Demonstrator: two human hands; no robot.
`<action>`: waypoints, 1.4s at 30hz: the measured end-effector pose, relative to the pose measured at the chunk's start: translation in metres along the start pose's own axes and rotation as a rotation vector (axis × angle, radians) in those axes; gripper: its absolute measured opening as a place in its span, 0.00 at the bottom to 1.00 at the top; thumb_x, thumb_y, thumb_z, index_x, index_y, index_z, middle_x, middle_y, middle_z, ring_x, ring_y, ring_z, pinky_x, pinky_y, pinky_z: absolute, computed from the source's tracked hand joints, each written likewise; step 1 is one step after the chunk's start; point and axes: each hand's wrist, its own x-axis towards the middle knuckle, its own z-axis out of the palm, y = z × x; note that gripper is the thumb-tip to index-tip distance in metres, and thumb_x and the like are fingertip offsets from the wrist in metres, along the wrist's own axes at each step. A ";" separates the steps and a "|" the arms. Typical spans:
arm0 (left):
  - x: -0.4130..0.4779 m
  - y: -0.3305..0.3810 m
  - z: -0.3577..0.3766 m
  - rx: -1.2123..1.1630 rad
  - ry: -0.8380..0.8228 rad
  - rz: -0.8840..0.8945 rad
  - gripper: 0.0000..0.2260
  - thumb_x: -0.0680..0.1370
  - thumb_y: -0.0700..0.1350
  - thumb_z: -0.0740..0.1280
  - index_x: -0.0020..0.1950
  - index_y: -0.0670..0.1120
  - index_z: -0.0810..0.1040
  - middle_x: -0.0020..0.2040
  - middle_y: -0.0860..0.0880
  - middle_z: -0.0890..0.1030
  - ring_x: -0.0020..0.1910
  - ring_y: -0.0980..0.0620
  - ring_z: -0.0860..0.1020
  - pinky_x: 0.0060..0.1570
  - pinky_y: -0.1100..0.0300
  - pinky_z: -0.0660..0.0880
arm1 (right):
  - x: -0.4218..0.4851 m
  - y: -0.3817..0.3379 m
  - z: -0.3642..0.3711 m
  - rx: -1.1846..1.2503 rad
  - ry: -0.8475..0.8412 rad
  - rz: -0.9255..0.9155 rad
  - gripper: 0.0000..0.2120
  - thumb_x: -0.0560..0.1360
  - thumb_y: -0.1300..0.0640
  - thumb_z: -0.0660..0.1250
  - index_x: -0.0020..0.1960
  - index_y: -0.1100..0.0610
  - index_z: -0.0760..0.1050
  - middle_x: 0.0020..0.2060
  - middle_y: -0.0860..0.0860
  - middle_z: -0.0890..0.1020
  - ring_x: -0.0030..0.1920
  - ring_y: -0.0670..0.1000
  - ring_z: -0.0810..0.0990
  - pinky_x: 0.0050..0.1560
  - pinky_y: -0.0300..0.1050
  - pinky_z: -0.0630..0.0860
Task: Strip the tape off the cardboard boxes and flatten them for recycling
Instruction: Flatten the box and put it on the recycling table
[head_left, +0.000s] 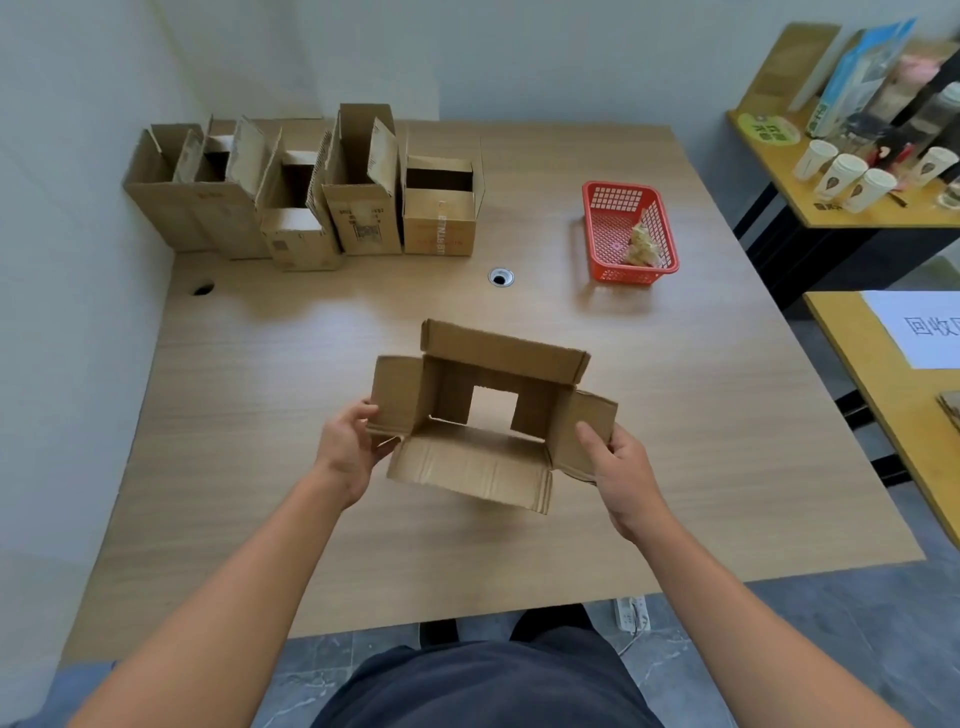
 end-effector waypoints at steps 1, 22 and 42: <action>-0.001 0.006 -0.008 -0.037 -0.024 -0.035 0.17 0.79 0.45 0.54 0.61 0.43 0.77 0.54 0.39 0.82 0.49 0.41 0.80 0.58 0.47 0.73 | 0.001 0.001 -0.004 0.009 -0.023 -0.013 0.07 0.83 0.53 0.66 0.58 0.48 0.82 0.52 0.47 0.87 0.52 0.50 0.85 0.56 0.52 0.81; 0.017 -0.021 0.001 0.589 -0.068 -0.108 0.23 0.67 0.46 0.71 0.61 0.49 0.74 0.61 0.45 0.81 0.58 0.44 0.82 0.60 0.44 0.78 | 0.004 0.030 -0.027 -0.484 -0.651 0.454 0.26 0.65 0.61 0.63 0.62 0.54 0.78 0.60 0.52 0.83 0.62 0.51 0.79 0.64 0.52 0.72; 0.053 0.009 -0.030 0.979 -0.760 -0.034 0.17 0.78 0.34 0.70 0.57 0.50 0.67 0.75 0.58 0.72 0.75 0.58 0.68 0.69 0.60 0.71 | 0.140 0.002 0.026 -0.954 -1.299 -0.069 0.35 0.76 0.49 0.75 0.76 0.31 0.62 0.78 0.32 0.60 0.73 0.42 0.58 0.74 0.39 0.58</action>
